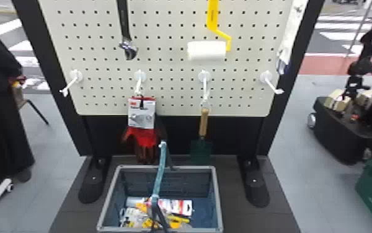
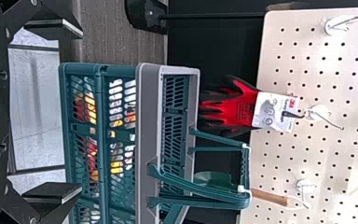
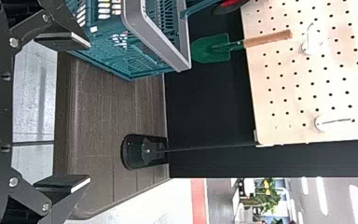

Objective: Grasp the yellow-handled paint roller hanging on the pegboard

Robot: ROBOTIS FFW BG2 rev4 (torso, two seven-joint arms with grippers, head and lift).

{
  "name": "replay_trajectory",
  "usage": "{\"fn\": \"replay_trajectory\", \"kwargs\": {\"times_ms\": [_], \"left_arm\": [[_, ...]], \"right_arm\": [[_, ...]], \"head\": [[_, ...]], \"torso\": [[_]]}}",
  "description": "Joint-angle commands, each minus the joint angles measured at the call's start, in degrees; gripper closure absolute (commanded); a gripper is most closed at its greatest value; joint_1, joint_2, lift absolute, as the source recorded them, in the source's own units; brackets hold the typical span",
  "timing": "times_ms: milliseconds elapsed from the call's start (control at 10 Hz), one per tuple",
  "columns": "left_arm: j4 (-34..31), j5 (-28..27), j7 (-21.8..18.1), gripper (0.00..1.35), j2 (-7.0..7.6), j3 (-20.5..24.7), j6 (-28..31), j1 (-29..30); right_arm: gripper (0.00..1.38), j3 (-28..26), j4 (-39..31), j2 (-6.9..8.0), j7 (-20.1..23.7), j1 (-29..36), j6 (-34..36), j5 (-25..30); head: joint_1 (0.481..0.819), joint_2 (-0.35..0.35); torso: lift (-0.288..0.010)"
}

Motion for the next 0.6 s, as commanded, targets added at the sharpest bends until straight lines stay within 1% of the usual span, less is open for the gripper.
{"fn": "replay_trajectory", "kwargs": {"times_ms": [0,200,400,500], "left_arm": [[-0.1,-0.2,0.0,0.15,0.15,-0.3,0.7,-0.4],[-0.2,-0.2,0.0,0.15,-0.20,0.0,0.6,0.7],[-0.3,0.0,-0.1,0.15,-0.20,-0.3,0.5,1.2],[-0.3,0.2,-0.1,0.15,-0.20,-0.3,0.6,1.3]], "right_arm": [[0.28,-0.5,0.0,0.39,0.4,0.5,-0.1,-0.1],[0.28,-0.5,1.0,0.39,1.2,-0.3,-0.1,-0.1],[0.28,-0.4,1.0,0.48,1.6,-0.2,0.1,-0.4],[0.29,-0.5,0.0,0.65,1.6,-0.2,1.3,-0.6]], "head": [[0.549,0.000],[0.549,0.000],[0.549,0.000],[0.549,0.000]], "torso": [[-0.100],[-0.100],[-0.100],[-0.100]]}}
